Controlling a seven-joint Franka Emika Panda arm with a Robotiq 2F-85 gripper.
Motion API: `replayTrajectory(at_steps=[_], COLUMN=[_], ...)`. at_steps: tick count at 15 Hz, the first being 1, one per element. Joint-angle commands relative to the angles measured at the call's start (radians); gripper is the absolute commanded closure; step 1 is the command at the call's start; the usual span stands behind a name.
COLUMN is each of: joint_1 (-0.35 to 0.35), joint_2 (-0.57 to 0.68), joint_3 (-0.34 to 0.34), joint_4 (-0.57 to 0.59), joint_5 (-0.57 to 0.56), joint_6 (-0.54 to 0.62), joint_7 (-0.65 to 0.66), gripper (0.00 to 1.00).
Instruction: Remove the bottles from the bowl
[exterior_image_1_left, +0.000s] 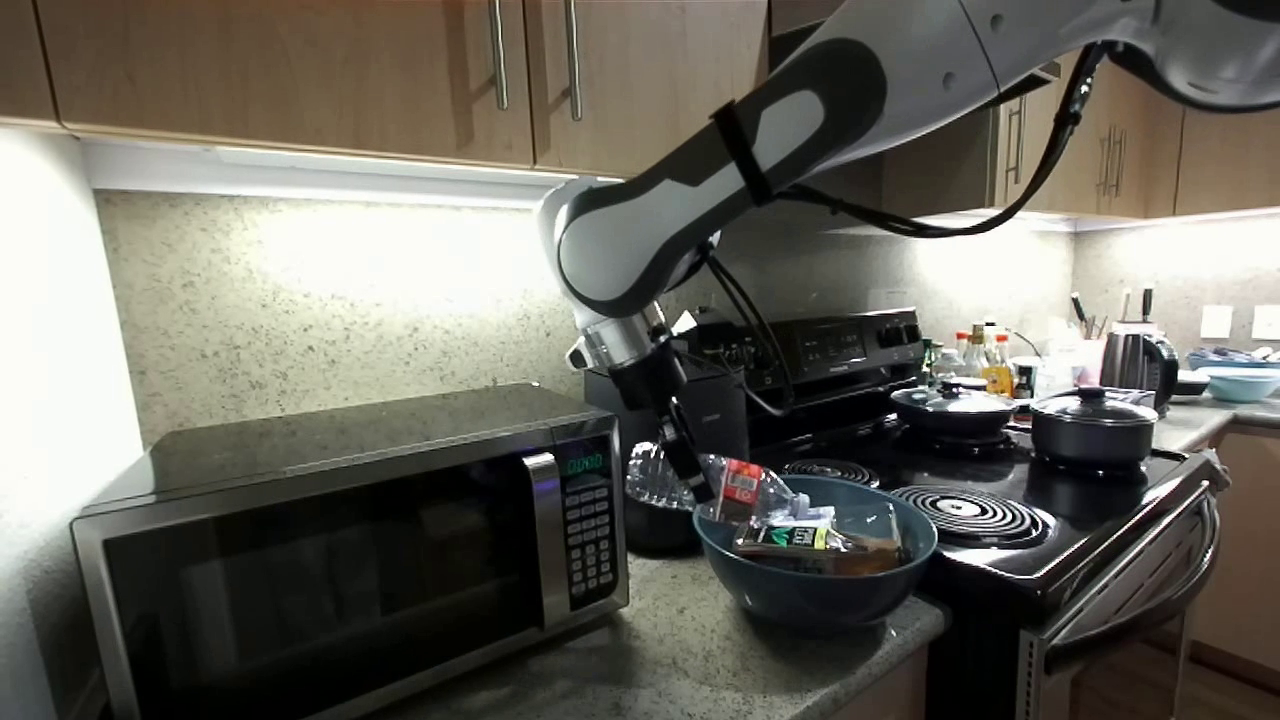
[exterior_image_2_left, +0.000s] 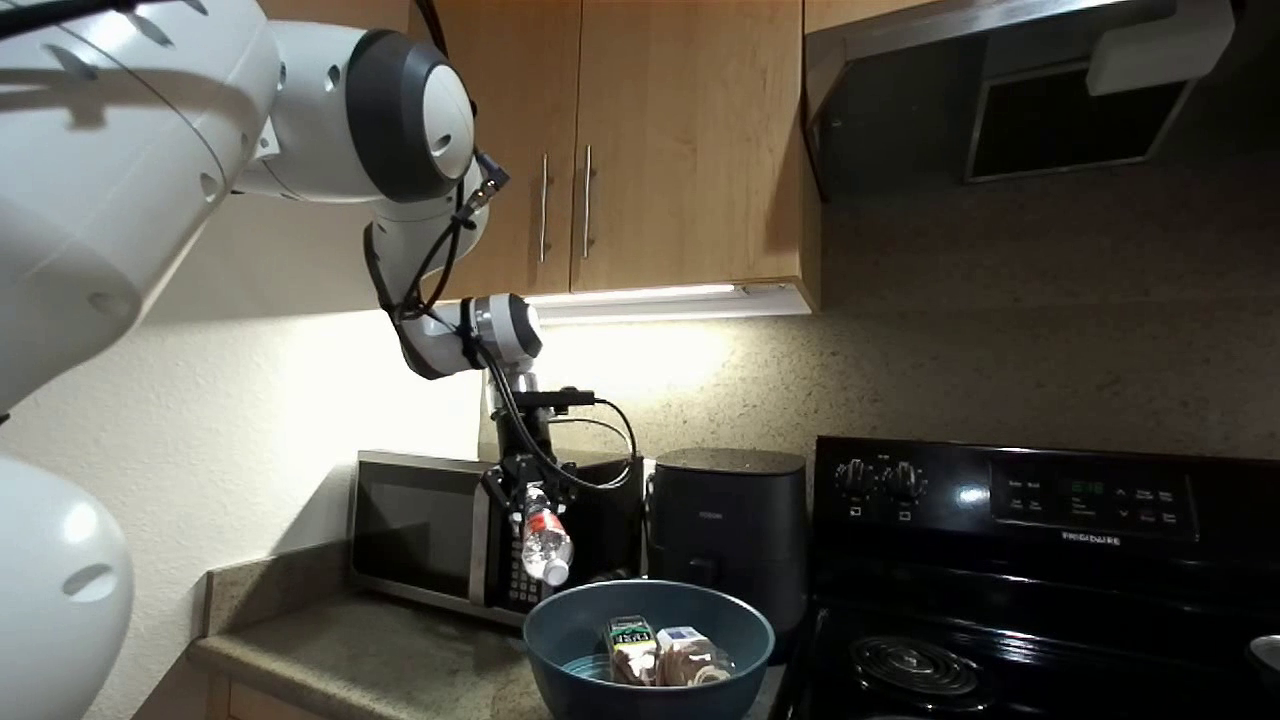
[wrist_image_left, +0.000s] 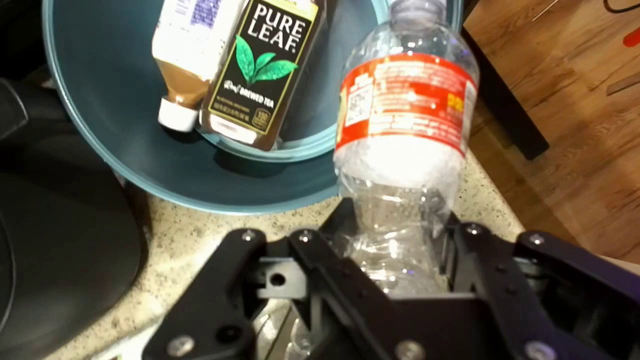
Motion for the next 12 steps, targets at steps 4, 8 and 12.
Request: replayTrajectory(at_steps=[4,8,12], joint_1=[0.043,0.064,0.045], joint_2=[0.093,0.111,0.131], joint_3=[0.094,0.093,0.110], joint_4=[0.096,0.090,0.081], joint_5=[0.016,0.007,0.001], joint_6=[-0.038,-0.033,-0.018], joint_7=[-0.221,-0.238,-0.402], gripper=[0.88,0.63,0.88])
